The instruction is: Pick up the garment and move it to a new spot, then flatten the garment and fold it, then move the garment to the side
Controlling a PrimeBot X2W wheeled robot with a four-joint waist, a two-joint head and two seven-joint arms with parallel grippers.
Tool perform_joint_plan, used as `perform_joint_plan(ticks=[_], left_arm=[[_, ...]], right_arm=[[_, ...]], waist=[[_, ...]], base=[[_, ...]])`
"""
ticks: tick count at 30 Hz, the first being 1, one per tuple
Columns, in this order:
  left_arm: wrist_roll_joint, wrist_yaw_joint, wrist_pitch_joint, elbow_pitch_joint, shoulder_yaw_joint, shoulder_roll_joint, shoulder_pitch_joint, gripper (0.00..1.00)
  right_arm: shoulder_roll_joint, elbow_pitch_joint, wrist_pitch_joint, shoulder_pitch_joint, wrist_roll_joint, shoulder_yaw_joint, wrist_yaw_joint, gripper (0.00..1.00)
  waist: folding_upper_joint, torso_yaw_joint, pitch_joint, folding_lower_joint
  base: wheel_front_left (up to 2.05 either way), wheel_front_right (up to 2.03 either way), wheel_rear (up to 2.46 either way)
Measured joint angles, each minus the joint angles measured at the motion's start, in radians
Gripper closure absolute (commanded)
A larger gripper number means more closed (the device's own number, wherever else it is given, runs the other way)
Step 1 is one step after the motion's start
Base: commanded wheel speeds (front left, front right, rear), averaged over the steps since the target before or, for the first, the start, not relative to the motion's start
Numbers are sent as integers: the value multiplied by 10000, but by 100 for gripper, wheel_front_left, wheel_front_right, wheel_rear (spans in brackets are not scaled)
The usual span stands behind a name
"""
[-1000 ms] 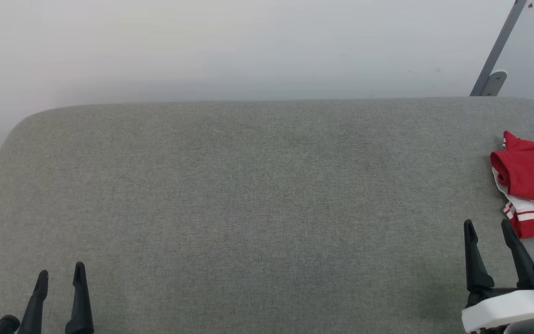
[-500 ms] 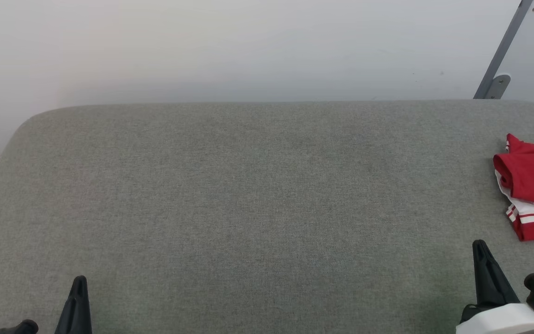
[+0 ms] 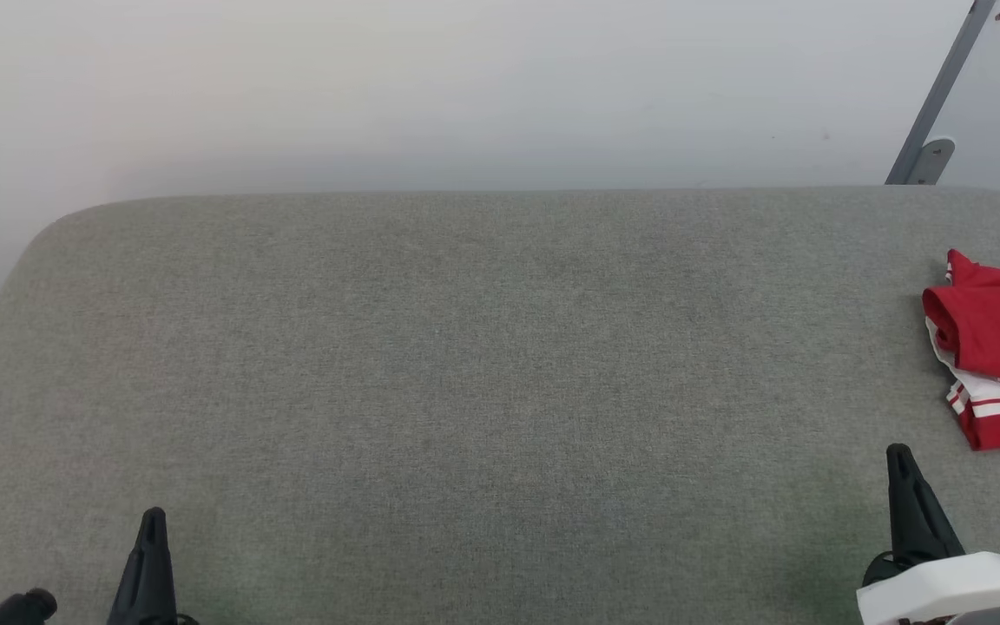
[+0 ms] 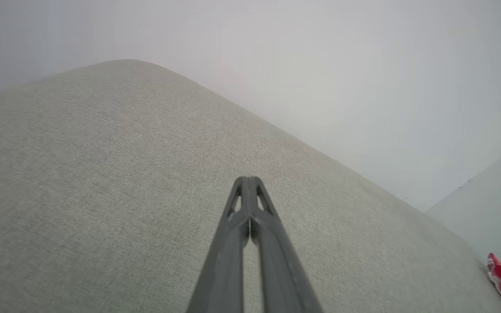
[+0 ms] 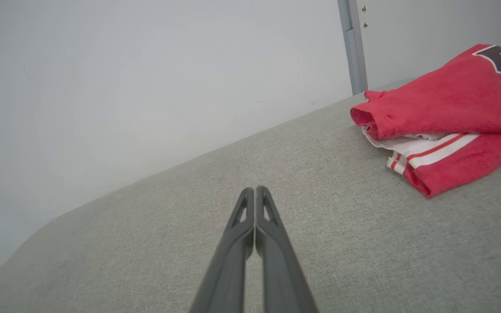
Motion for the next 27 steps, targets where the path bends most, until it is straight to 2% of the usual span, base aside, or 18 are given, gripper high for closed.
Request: perform_joint_plan(ticks=[27], left_arm=[[-3382, 0, 1034, 257, 40, -332, -807, 100]], right_arm=[[188, 2, 1018, -413, 3783, -27, -2, 100]], waist=[[0, -43, 10, 0]], base=[[0, 0, 0]])
